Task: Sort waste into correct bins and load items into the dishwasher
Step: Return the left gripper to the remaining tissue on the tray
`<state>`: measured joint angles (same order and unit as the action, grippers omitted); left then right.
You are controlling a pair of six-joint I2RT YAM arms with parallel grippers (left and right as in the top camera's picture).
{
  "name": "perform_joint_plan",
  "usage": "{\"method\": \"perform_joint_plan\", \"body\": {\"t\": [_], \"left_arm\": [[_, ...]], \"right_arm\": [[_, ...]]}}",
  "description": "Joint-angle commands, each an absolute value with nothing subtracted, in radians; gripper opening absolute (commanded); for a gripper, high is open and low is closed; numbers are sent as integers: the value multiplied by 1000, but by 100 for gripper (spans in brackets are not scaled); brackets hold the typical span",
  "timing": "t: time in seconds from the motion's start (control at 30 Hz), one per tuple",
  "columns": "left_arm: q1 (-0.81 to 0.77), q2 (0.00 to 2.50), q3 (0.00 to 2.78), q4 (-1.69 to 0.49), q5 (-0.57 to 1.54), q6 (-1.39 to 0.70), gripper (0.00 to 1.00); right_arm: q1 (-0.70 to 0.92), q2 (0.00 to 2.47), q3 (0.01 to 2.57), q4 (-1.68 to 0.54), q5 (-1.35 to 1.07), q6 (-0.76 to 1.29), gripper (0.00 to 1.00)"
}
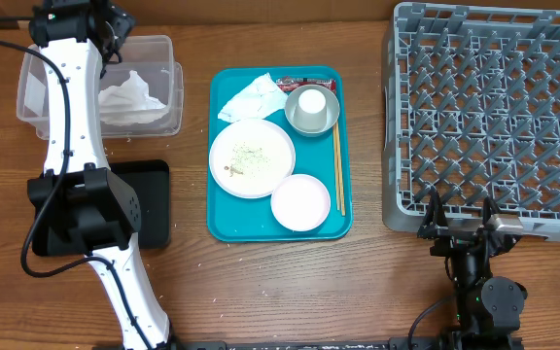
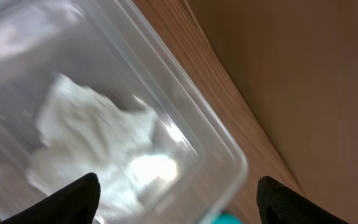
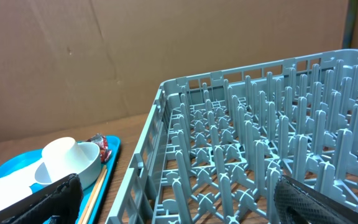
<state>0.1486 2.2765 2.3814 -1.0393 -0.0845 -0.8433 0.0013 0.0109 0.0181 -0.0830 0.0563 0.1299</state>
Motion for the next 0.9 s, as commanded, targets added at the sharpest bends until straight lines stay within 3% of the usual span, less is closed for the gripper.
{"method": "perform_joint_plan", "body": {"t": [0.0,0.13,0.27,0.57,0.63,0.87], "left_arm": [[149,2275,2391,-1046,269,-714,80],[113,2275,2391,-1095,466,-649,79],[30,2276,2391,-1176,445,-592,79],[-221,2302,2391,-1216,16,-569,79],[-265,2322,2391,-1199,-67,-537,86],[-325,2419,2391,-1178,-177,-416,85]], "right_arm": [[-1,3,8,-78,62,123,100],[-1,3,8,-78,62,123,100],[-1,3,8,-78,62,123,100],[-1,3,8,-78,62,123,100],[-1,3,8,-78,62,123,100],[-1,3,8,-78,62,123,100]]}}
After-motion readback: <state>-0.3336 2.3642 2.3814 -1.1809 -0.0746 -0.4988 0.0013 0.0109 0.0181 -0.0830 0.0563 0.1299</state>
